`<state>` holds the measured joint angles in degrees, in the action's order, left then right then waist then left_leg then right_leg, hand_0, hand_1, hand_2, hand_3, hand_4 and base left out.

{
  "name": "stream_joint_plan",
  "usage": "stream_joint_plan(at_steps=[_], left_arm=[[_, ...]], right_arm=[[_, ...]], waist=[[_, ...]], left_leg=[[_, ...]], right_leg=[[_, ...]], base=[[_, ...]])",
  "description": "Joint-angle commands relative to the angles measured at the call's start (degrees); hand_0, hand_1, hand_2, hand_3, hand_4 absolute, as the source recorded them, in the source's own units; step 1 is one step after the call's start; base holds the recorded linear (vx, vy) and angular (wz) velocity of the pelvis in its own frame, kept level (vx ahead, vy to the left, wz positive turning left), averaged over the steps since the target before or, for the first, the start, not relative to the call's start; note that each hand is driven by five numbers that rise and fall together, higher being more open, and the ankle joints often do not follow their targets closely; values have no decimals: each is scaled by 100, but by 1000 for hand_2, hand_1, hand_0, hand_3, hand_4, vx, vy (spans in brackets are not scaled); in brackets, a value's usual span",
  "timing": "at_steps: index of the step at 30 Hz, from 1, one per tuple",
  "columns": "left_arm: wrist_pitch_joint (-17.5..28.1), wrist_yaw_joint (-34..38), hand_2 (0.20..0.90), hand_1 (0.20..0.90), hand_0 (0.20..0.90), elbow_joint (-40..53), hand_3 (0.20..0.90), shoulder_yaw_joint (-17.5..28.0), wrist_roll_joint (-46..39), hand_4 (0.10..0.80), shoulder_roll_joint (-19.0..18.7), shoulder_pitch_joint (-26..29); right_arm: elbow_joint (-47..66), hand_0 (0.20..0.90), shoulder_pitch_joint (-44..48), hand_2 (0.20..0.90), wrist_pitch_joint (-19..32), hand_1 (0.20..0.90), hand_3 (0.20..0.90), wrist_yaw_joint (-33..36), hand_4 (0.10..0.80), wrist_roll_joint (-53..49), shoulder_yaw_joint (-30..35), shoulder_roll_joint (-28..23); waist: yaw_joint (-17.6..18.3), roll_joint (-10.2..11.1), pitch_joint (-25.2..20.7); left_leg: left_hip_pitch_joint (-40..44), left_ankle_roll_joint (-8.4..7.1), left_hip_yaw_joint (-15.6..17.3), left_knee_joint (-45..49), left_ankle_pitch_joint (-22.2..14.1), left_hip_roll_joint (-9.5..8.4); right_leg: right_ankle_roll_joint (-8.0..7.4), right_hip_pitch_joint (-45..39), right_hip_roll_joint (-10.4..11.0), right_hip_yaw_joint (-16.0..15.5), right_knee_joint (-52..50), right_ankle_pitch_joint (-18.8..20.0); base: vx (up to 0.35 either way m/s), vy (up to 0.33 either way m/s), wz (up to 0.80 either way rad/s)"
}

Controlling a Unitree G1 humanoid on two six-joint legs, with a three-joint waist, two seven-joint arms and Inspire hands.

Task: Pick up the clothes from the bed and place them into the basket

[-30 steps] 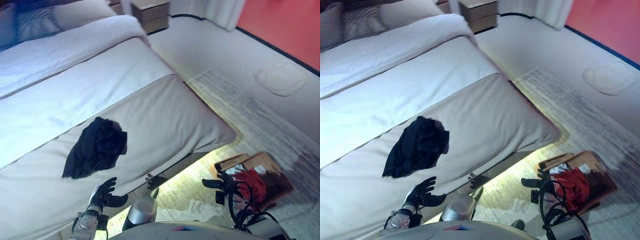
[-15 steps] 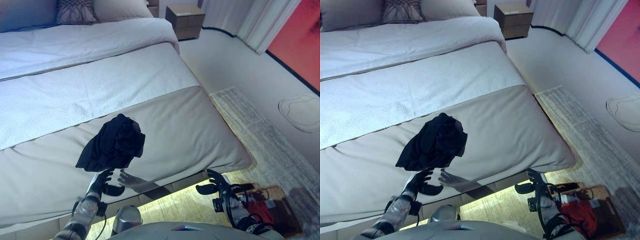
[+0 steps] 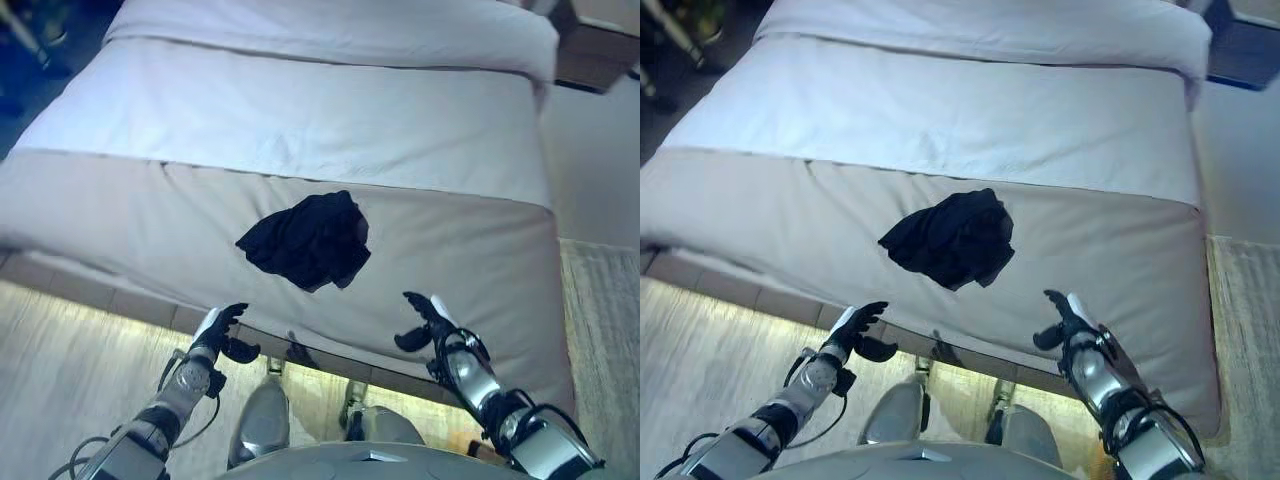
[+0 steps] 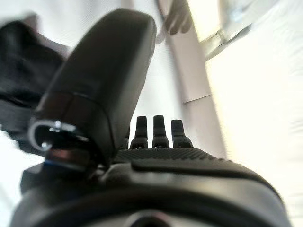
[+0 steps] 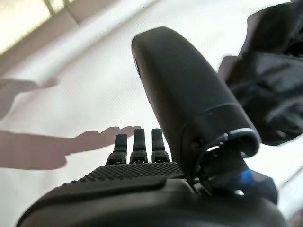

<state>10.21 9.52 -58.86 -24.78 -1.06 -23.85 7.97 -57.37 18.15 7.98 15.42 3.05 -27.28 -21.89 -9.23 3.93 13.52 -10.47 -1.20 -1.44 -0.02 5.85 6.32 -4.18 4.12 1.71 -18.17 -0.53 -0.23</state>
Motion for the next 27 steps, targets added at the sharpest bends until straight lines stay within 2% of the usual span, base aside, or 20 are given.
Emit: stream_joint_plan(at_steps=[1,6,11,15,18,19,23,25,27], left_arm=[[129,107,900,900,900,95,900,55,169,800,-230,344],[280,67,900,900,900,-5,900,30,122,800,-314,185],[474,-71,900,900,900,91,900,132,-252,800,-492,86],[513,-223,900,900,900,179,900,276,-413,800,-619,82],[613,-634,900,900,900,373,900,334,-601,800,-681,44],[741,-737,900,900,900,419,900,315,-667,800,-691,11],[859,-676,900,900,900,666,900,294,-967,800,-760,-29],[931,-614,900,900,900,903,900,353,-1141,800,-830,-3],[963,-598,900,900,900,1053,900,366,-1204,800,-853,-1]], right_arm=[[241,900,1081,900,438,900,900,443,800,-186,180,-375],[286,900,1944,900,328,900,900,688,800,375,65,-827],[214,900,2821,900,282,900,900,618,800,571,-118,-1168],[66,900,3414,900,-70,900,900,760,800,610,-316,-1192],[-93,900,3764,900,-333,900,900,864,800,666,-378,-1236],[-158,900,3885,900,-379,900,900,907,800,663,-426,-1237],[-468,900,4284,900,-686,900,900,711,800,649,-482,-1223],[-677,900,4504,900,-1099,900,900,437,800,767,-595,-1231],[-793,900,4599,900,-1152,900,900,282,800,659,-647,-1238]], waist=[[-293,324,277],[-580,185,572],[-874,59,814],[-1084,61,987],[-1178,22,1150],[-1210,1,1186],[-1304,-108,1342],[-1387,-237,1462],[-1418,-313,1524]], left_leg=[[130,-4,235,104,-445,-358],[-143,-78,11,39,-245,-325],[-483,-94,-187,130,-178,-452],[-946,-119,-253,544,-206,-474],[-1300,-133,-268,885,-226,-545],[-1334,-168,-296,991,-415,-524],[-1856,-123,-322,1516,-476,-610],[-2262,-59,-394,1934,-515,-698],[-2468,-21,-424,2139,-539,-738]], right_leg=[[-297,218,468,28,-289,363],[-195,314,414,-260,-346,334],[-157,496,416,-438,-469,317],[-124,724,501,-655,-713,306],[-115,897,559,-763,-850,321],[-163,933,541,-691,-958,180],[-114,1345,663,-751,-1443,60],[-69,1752,786,-777,-1980,-82],[-43,1980,867,-757,-2241,-151]], base=[[-75,-92,14],[25,-19,25],[28,-2,22],[78,-51,15],[97,-25,24],[124,-9,8],[51,39,2],[15,66,3],[-15,63,7]])
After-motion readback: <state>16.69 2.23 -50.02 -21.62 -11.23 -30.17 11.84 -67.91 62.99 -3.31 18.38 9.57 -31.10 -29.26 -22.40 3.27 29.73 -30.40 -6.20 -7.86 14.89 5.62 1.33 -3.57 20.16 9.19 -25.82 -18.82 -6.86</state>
